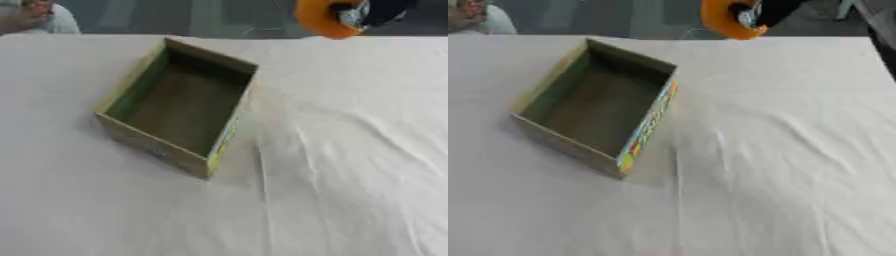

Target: Pick up objects on the table and place them in the box.

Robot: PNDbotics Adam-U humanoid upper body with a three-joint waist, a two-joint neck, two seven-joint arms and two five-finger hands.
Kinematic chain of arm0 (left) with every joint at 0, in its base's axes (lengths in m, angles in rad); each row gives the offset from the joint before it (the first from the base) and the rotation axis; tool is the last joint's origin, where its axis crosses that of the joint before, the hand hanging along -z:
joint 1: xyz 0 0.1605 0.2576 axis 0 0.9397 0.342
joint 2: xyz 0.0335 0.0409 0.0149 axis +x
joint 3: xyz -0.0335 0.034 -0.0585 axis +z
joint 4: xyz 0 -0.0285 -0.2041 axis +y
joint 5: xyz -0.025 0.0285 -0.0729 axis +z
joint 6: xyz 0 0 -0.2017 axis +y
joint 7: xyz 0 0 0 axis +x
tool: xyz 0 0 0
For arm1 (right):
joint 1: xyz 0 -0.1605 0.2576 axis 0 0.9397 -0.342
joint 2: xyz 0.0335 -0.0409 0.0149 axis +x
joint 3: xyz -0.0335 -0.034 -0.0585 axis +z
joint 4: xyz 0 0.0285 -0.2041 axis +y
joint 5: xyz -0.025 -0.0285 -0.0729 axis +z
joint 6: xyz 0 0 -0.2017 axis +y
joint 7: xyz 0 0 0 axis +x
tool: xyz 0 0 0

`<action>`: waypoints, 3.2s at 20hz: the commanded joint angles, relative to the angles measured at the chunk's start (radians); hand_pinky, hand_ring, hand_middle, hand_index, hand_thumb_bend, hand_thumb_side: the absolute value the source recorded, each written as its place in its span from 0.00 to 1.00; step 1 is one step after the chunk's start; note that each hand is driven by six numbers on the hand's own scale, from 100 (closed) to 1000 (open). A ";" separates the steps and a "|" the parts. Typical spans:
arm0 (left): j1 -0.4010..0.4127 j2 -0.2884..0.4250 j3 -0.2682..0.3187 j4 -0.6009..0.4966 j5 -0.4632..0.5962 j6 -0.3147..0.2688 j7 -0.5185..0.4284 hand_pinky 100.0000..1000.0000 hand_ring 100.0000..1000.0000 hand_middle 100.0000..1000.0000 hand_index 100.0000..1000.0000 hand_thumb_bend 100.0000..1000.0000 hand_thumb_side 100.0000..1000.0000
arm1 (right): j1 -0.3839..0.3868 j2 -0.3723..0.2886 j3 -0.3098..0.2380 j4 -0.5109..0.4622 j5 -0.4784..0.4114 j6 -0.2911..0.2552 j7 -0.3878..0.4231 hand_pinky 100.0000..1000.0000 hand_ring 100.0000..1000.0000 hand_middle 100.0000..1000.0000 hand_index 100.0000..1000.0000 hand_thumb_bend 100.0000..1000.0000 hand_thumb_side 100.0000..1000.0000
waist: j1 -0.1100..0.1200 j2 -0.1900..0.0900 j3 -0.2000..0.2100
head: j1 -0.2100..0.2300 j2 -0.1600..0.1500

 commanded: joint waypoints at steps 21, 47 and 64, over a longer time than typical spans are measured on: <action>-0.035 0.014 -0.010 -0.016 0.005 -0.005 -0.019 0.76 0.65 0.67 0.84 0.00 0.92 | -0.124 0.413 -0.009 0.275 0.115 0.024 -0.094 0.74 0.77 0.36 0.44 0.00 0.14 | 0.005 -0.013 0.046 | -0.118 0.001; -0.041 0.008 -0.009 -0.016 0.008 -0.005 -0.018 0.76 0.65 0.67 0.84 0.00 0.92 | -0.077 0.561 0.019 0.527 0.242 -0.108 -0.047 0.83 0.93 0.78 0.80 0.00 0.60 | -0.002 0.002 0.073 | -0.114 -0.013; -0.038 0.011 -0.009 -0.016 0.007 -0.005 -0.017 0.76 0.65 0.67 0.84 0.00 0.92 | -0.086 0.527 -0.013 0.469 0.221 -0.096 0.008 0.92 1.00 0.94 1.00 0.59 0.70 | 0.007 -0.009 0.059 | -0.104 0.006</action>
